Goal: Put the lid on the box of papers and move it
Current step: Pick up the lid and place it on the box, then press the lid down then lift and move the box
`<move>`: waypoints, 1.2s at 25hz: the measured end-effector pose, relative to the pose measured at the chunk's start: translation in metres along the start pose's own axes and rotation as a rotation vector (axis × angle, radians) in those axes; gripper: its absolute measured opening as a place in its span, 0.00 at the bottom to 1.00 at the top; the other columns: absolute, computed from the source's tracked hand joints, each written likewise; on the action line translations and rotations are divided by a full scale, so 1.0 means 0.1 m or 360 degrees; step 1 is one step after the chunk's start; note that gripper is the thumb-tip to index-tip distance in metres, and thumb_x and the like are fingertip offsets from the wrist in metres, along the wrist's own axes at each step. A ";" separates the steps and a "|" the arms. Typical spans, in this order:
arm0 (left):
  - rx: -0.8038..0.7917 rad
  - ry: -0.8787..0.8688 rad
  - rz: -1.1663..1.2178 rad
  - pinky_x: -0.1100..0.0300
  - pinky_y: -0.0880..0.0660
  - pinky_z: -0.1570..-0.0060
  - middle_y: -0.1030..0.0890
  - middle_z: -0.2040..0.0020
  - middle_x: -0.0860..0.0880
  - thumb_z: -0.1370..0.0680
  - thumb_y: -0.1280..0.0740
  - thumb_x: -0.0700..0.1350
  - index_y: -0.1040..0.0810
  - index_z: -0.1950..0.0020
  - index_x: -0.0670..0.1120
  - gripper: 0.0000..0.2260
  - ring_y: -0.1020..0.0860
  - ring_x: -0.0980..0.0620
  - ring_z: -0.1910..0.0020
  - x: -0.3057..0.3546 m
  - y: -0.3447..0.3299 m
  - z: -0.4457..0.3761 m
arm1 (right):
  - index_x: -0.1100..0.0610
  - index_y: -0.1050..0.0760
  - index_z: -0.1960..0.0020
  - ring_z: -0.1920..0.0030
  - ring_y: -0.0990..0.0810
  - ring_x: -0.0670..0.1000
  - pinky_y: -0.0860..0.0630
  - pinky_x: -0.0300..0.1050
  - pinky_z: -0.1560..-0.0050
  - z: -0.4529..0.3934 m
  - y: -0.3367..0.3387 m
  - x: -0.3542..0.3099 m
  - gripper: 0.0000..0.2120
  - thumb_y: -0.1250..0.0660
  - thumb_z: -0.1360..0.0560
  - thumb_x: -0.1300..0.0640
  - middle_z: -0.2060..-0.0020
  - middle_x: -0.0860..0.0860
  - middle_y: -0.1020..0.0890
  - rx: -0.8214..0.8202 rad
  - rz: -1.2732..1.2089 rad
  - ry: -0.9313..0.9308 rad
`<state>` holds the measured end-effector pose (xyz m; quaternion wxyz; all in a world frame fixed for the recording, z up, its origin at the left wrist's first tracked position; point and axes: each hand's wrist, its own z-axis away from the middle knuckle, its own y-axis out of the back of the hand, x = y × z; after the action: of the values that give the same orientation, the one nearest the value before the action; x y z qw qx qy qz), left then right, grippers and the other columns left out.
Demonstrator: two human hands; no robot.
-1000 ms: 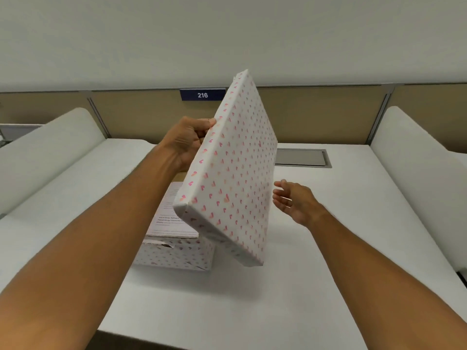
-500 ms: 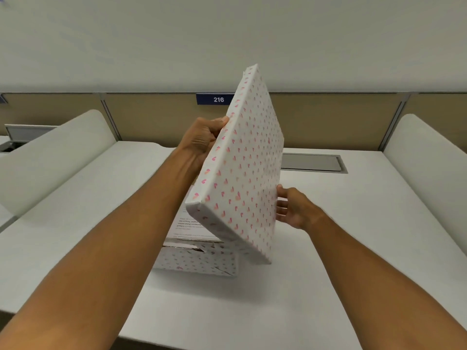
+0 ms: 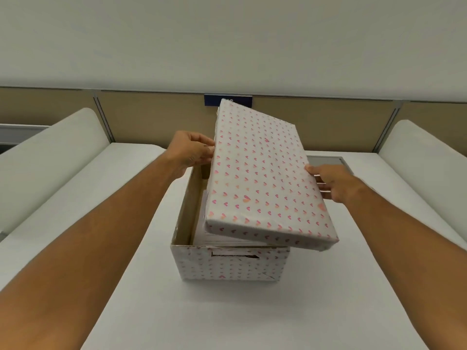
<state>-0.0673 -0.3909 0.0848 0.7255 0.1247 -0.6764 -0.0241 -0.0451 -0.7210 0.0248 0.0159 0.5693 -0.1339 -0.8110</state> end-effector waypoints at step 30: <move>0.0214 0.0521 -0.0116 0.56 0.21 0.66 0.18 0.50 0.43 0.27 0.26 0.42 0.21 0.44 0.36 0.15 0.18 0.47 0.61 -0.82 0.40 -0.36 | 0.59 0.26 0.59 0.65 0.17 0.52 0.23 0.44 0.70 -0.15 -0.85 -0.02 0.12 0.24 0.30 0.54 0.62 0.53 0.18 0.0059 0.0138 0.0033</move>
<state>-0.0444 -0.3299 0.0115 0.8146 0.1998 -0.5443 0.0156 -0.0197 -0.6417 0.0024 0.0418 0.5715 -0.1730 -0.8011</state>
